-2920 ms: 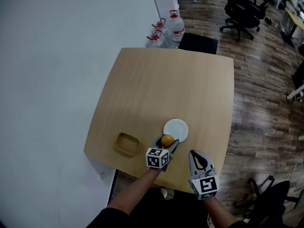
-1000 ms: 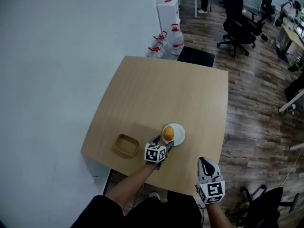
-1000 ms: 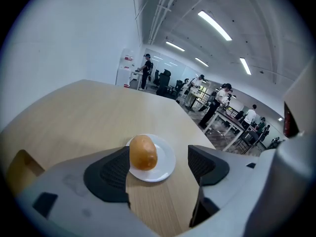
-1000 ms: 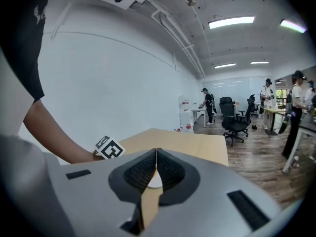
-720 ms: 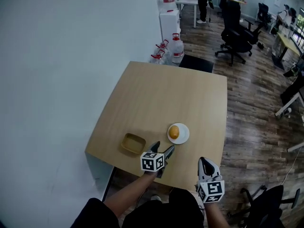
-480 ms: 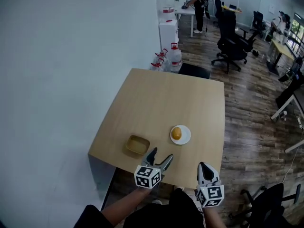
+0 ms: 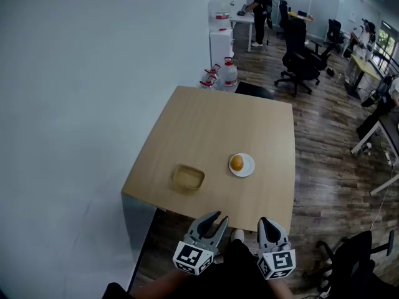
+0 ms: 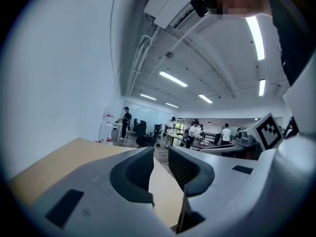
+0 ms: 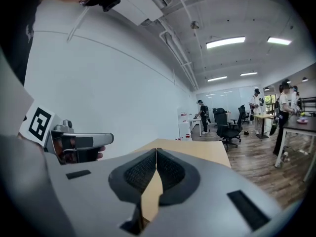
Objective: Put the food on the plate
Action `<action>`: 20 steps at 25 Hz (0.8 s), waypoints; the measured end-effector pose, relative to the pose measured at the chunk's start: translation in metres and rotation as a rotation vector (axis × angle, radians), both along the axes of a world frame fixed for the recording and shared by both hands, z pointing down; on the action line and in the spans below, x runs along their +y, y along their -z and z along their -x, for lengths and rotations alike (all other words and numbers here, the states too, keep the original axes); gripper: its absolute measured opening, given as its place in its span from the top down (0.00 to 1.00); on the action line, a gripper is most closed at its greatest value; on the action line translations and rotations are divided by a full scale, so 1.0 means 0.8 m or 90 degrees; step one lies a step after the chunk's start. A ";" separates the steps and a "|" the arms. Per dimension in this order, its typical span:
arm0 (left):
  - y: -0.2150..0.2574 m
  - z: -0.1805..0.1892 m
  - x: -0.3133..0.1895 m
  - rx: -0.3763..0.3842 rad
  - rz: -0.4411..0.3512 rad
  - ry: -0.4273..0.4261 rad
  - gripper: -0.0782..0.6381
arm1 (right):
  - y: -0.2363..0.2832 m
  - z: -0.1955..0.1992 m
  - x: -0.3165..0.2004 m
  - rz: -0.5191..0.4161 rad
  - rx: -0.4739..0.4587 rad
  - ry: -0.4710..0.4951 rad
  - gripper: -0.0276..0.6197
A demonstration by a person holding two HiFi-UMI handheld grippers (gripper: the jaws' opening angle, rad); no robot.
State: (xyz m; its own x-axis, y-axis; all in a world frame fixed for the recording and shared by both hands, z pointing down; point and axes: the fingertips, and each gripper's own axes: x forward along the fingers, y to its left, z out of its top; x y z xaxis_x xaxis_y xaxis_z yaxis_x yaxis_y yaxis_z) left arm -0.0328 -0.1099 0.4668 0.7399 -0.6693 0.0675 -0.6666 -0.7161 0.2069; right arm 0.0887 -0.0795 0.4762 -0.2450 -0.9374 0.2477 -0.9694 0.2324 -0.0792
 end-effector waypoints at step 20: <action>-0.021 0.067 0.024 0.028 0.072 0.109 0.86 | 0.019 -0.015 0.044 -0.042 0.071 -0.085 0.86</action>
